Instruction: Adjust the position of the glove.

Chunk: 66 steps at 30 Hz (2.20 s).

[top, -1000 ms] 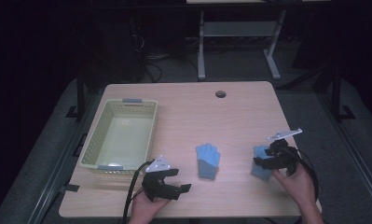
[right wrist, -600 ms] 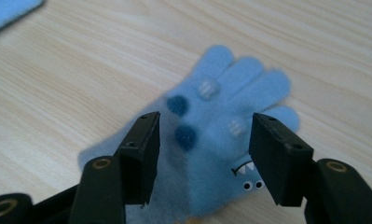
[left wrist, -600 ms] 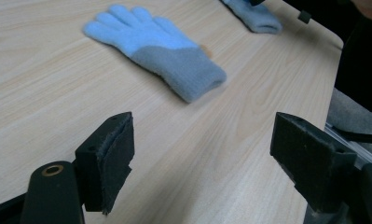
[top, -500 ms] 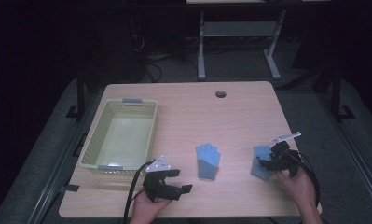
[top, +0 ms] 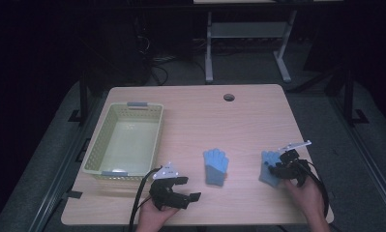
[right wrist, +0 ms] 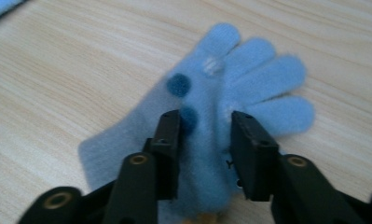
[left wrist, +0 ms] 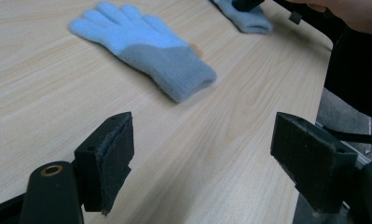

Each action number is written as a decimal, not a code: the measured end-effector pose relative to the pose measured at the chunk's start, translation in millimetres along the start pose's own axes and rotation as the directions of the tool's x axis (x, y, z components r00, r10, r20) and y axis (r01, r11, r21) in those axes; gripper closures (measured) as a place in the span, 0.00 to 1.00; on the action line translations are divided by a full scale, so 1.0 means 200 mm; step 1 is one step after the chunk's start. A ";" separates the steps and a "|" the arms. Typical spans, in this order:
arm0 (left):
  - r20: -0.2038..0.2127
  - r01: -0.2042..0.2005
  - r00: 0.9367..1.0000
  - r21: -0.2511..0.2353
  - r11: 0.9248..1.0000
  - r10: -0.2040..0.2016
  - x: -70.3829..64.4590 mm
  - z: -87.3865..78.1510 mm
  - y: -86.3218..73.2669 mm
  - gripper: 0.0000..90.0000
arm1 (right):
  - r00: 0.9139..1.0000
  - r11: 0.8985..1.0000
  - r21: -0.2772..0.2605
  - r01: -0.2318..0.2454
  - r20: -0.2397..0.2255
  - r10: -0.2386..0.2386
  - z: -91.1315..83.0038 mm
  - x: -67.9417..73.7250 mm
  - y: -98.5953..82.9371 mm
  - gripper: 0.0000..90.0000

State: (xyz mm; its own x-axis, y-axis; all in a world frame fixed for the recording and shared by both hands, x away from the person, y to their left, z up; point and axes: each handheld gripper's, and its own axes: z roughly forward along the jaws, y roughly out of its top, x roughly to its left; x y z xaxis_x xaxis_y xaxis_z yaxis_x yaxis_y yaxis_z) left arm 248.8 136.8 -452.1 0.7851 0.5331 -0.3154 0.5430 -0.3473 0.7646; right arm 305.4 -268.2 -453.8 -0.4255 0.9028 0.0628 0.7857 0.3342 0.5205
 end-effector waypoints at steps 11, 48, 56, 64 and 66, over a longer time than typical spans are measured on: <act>-0.013 0.005 1.000 -0.035 0.999 -0.006 0.01 -0.03 0.01 0.24 | 0.999 0.999 -0.028 0.047 0.008 -0.047 -0.03 0.03 0.00 0.88; -0.041 -0.029 0.999 -0.055 0.998 0.027 0.00 -0.08 0.03 0.24 | 0.924 0.947 -0.124 0.296 -0.215 -0.317 0.00 0.68 0.43 0.88; -0.033 -0.006 0.999 -0.054 0.999 0.004 0.02 -0.07 0.03 0.24 | 0.924 0.953 -0.091 0.288 -0.234 -0.301 0.08 0.70 0.40 0.88; -0.036 -0.020 0.999 -0.051 0.999 0.018 0.01 -0.07 0.03 0.24 | 0.932 0.954 -0.080 0.289 -0.203 -0.299 0.16 0.72 0.37 0.86; -0.030 -0.015 0.999 -0.044 0.999 0.014 0.01 -0.06 0.03 0.24 | 0.933 0.952 -0.088 0.292 -0.191 -0.304 0.17 0.71 0.37 0.84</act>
State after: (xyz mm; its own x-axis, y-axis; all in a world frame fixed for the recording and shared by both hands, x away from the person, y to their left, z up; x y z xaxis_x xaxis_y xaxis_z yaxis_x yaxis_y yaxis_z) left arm 250.1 146.2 -441.5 0.7832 0.5511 -0.2881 0.5176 -0.3210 0.7931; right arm 317.4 -105.7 -436.0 -0.7215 0.6896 0.0627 0.5845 0.5580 0.5891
